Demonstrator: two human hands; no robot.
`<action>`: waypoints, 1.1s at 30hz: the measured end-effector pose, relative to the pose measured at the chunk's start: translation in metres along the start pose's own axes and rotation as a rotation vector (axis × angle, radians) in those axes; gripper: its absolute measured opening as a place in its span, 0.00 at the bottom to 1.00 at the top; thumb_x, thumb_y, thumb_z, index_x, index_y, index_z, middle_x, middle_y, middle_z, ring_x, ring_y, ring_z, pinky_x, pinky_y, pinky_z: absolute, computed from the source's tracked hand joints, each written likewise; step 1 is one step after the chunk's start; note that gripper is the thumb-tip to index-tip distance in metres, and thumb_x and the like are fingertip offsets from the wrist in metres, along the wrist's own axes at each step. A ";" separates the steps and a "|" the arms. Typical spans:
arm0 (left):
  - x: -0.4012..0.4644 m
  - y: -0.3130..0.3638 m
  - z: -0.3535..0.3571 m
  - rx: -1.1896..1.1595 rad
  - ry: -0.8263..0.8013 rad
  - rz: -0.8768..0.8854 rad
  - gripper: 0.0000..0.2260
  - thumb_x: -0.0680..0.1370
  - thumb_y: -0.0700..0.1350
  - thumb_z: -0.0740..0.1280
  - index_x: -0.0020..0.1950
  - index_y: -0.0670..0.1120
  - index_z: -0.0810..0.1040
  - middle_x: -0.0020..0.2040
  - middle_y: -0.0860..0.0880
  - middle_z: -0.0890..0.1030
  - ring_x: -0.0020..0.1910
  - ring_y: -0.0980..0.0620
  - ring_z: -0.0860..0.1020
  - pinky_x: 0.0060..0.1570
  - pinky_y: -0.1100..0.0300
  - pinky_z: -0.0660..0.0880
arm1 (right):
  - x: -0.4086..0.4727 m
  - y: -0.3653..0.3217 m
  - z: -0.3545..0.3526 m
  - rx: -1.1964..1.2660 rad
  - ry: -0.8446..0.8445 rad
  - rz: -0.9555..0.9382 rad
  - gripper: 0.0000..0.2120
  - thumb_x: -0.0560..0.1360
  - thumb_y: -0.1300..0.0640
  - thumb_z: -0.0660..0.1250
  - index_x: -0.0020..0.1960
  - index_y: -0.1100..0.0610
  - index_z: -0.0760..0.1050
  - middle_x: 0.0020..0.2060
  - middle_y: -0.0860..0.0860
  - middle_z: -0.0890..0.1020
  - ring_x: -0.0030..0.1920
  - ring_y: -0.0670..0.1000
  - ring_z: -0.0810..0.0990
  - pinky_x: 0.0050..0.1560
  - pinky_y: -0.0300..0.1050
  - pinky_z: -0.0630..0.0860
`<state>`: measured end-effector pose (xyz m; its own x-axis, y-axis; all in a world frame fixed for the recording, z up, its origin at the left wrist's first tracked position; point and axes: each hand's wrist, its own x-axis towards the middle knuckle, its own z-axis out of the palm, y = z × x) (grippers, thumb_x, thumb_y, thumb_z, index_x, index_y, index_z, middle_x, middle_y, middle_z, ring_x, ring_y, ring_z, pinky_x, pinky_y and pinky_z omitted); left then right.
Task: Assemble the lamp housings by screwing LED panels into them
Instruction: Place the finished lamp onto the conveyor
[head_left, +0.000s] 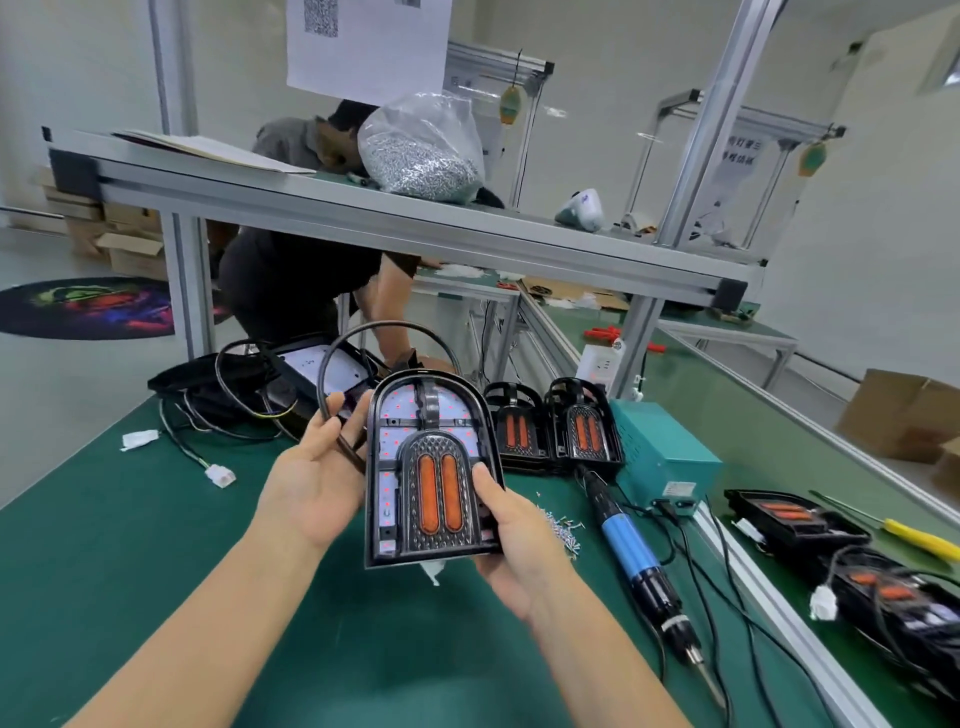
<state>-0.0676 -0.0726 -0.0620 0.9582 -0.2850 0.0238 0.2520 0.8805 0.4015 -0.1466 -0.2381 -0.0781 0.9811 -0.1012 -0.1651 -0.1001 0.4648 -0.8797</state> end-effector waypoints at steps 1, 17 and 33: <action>0.000 -0.002 0.000 0.019 0.000 -0.008 0.13 0.82 0.39 0.52 0.47 0.48 0.75 0.42 0.47 0.85 0.41 0.50 0.84 0.37 0.53 0.82 | 0.000 0.001 0.000 -0.014 0.000 0.008 0.15 0.78 0.53 0.65 0.54 0.63 0.81 0.44 0.57 0.86 0.38 0.50 0.84 0.39 0.42 0.80; 0.004 -0.043 0.032 0.308 0.023 -0.407 0.19 0.81 0.51 0.56 0.66 0.42 0.73 0.60 0.40 0.78 0.56 0.42 0.78 0.58 0.45 0.74 | -0.048 -0.010 -0.028 -0.136 -0.130 0.022 0.24 0.67 0.57 0.75 0.62 0.62 0.77 0.50 0.57 0.84 0.45 0.53 0.84 0.42 0.48 0.81; -0.007 -0.166 0.116 0.691 -0.434 -0.671 0.24 0.71 0.57 0.67 0.55 0.40 0.82 0.53 0.36 0.82 0.44 0.41 0.83 0.41 0.47 0.81 | -0.107 -0.056 -0.118 -0.114 0.275 -0.262 0.23 0.62 0.55 0.75 0.57 0.60 0.80 0.49 0.58 0.86 0.42 0.52 0.85 0.36 0.45 0.80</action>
<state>-0.1314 -0.2609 -0.0231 0.4859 -0.8650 -0.1255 0.4491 0.1239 0.8848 -0.2652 -0.3567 -0.0642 0.8964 -0.4423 -0.0279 0.1148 0.2925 -0.9493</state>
